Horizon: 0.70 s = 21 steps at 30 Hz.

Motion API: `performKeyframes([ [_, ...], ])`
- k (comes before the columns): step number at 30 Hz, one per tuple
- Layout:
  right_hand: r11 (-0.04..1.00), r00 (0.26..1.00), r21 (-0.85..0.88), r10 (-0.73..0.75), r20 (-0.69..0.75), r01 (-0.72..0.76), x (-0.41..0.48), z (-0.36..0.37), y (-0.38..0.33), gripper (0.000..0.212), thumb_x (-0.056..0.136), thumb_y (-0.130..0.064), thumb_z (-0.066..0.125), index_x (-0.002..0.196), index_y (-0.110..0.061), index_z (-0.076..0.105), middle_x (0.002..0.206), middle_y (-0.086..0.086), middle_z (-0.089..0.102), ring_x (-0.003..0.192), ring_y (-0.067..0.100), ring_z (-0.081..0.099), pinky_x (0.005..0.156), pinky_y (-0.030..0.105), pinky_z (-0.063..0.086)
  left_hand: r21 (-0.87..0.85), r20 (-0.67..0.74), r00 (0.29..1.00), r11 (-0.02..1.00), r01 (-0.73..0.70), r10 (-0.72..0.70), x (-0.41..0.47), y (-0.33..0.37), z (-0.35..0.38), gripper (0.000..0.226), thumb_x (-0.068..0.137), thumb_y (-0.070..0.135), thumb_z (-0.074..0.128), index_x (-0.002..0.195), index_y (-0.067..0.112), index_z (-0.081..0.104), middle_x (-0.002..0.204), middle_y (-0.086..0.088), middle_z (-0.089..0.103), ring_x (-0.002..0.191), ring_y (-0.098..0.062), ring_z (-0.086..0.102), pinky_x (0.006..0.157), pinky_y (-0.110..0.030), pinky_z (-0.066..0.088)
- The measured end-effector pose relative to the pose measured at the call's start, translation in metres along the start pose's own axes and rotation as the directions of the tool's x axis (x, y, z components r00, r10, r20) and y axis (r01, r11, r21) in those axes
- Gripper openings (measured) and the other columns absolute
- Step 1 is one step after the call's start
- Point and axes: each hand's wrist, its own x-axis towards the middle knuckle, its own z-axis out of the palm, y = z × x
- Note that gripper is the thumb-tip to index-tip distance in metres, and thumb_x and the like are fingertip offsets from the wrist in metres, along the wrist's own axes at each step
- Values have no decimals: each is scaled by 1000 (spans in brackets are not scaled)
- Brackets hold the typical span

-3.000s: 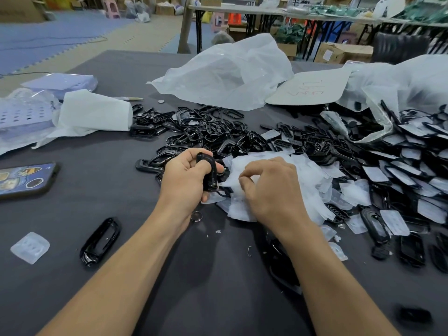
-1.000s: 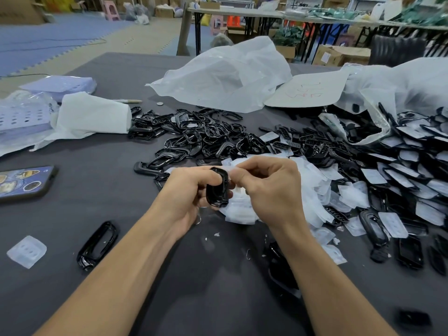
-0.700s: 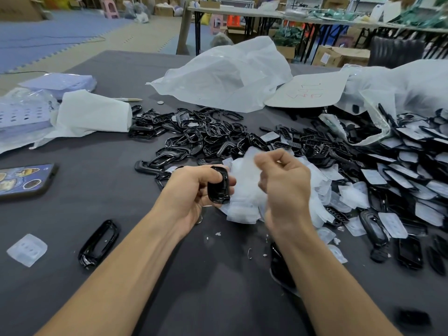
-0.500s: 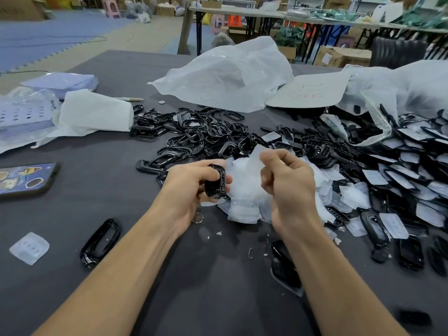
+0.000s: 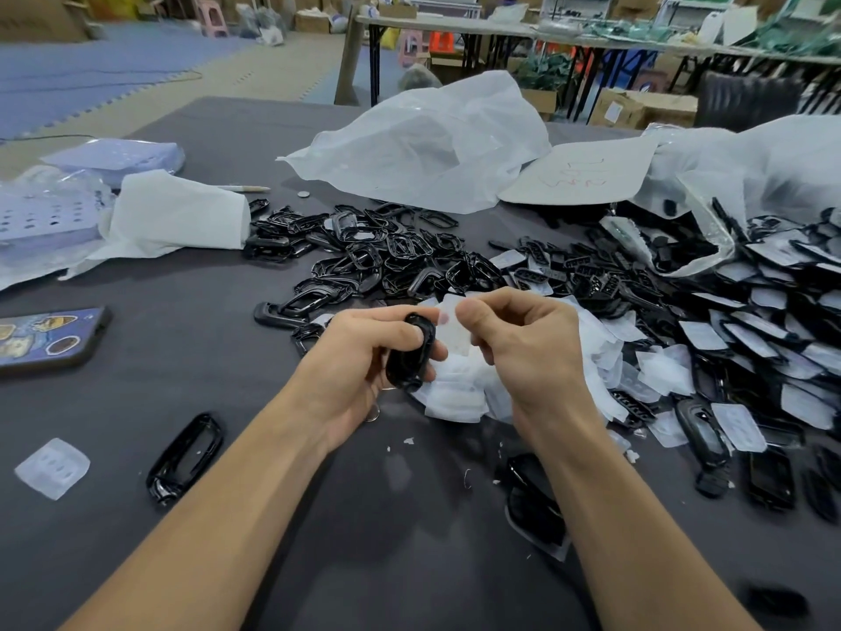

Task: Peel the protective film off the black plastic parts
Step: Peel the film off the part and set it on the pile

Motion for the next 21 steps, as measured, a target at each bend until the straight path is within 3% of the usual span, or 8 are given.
performKeyframes([
  [4,993,995,73,92,23,-93,-1,-2,-6,22,86,-3,75,65,-7,73,56,7,60,46,13,43,46,19,36,12,-62,998,1000,15,-14,0,-1,3,25,91,-6,55,90,4,77,79,-17,77,57,-22,70,54,-23,56],
  [13,960,979,190,205,15,-204,-1,-6,-11,22,90,-5,68,70,-8,75,60,6,61,44,15,41,46,22,30,-4,-188,982,1000,-24,23,6,-3,2,42,92,-8,58,74,19,84,78,-12,78,63,-21,75,53,-24,58],
  [21,940,963,209,265,51,-269,-4,-1,-11,20,90,-8,73,70,-12,71,55,4,58,41,14,39,42,20,33,64,-180,982,997,-40,51,5,-6,3,30,85,-10,59,93,7,82,76,-17,75,59,-23,71,52,-26,56],
])
